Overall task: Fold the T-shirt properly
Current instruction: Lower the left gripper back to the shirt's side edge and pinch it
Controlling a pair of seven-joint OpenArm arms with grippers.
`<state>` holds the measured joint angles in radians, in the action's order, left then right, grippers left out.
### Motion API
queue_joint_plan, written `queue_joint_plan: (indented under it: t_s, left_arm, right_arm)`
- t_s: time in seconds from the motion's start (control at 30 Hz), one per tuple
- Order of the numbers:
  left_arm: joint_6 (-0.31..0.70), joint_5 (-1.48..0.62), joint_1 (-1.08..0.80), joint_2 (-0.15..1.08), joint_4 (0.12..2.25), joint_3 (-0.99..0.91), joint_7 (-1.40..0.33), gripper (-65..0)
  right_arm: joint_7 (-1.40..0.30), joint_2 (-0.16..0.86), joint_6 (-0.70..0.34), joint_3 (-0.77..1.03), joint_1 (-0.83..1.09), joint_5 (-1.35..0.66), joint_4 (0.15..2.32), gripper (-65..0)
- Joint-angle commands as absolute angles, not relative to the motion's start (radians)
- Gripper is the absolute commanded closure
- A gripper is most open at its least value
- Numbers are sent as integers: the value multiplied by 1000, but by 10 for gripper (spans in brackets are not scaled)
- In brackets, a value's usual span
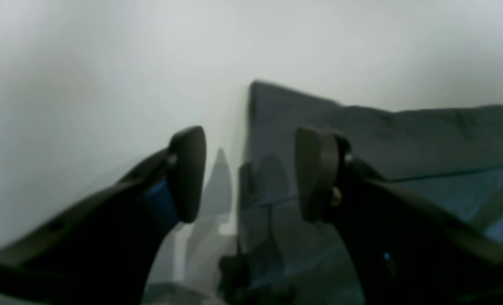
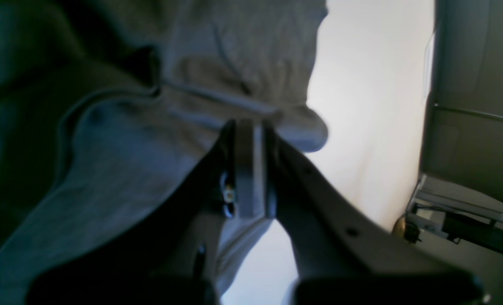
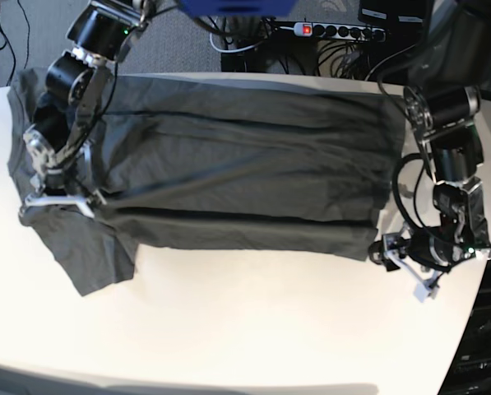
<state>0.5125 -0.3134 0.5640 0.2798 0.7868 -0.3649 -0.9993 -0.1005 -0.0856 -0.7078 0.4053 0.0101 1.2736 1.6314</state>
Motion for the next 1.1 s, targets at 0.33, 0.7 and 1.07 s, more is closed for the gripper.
queue_joint_plan:
  t_s: [0.33, 0.7, 1.07]
  left_arm:
    - [512, -326, 596, 275, 780, -363, -929, -336]
    - [512, -326, 613, 277, 610, -325, -814, -336]
    - [510, -326, 631, 245, 599, -277, -786, -336]
  right_arm:
    - [-94, -79, -698, 406, 38, 1276, 1646, -22]
    - [-94, -77, -698, 409, 73, 1276, 1649, -22]
    - [-94, -77, -698, 409, 85, 1276, 1649, -22]
